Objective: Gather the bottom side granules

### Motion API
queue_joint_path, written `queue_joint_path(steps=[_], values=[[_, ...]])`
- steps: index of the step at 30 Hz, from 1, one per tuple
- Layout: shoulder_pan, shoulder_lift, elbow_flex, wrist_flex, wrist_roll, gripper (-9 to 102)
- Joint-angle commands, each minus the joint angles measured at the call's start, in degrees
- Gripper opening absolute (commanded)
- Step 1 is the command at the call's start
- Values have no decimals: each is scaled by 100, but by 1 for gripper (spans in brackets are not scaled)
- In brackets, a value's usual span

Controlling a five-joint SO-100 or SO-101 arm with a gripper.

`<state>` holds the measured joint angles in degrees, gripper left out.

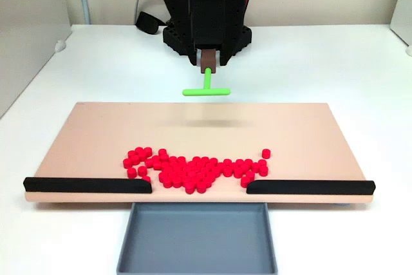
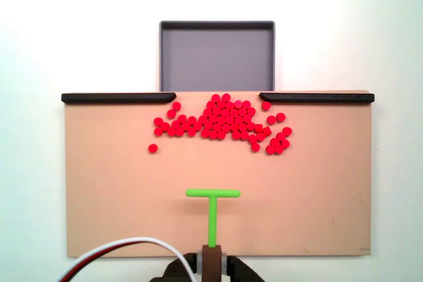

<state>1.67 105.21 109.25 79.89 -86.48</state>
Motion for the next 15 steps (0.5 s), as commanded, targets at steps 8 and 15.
queue_joint_path(steps=[8,15], values=[[308,211,-237,18,-475,0],[413,167,-202,18,-615,0]])
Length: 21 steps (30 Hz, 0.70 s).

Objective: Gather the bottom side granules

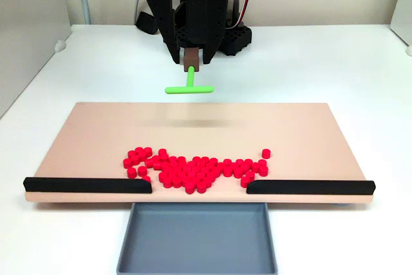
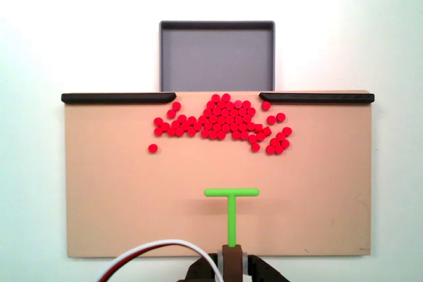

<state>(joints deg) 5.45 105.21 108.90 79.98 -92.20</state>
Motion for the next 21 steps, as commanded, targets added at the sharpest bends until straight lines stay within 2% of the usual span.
queue_joint_path(steps=[1,12,21], values=[[35,193,-132,9,-53,0],[-114,-158,-114,9,123,0],[-114,26,-105,9,-105,0]])
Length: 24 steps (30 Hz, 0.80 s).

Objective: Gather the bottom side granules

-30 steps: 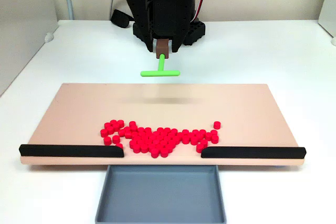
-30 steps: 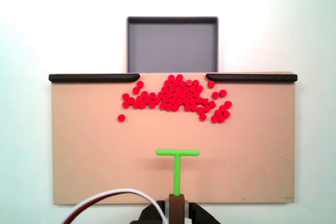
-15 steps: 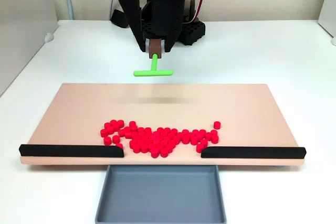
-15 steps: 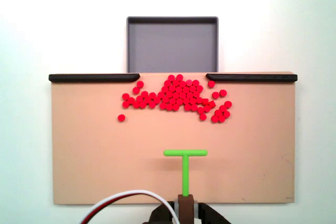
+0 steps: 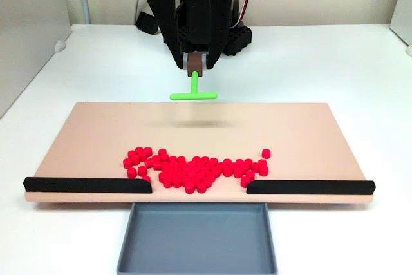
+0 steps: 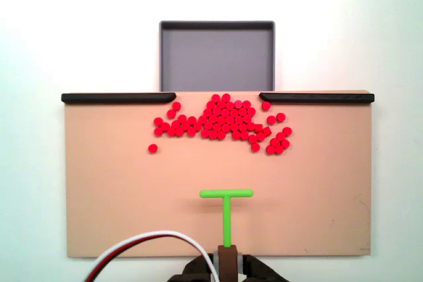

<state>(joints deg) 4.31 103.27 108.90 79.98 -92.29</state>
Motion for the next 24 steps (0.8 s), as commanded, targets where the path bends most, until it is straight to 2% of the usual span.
queue_joint_path(steps=[1,24], values=[[0,220,-105,9,-141,0],[-26,290,-114,9,-281,0]])
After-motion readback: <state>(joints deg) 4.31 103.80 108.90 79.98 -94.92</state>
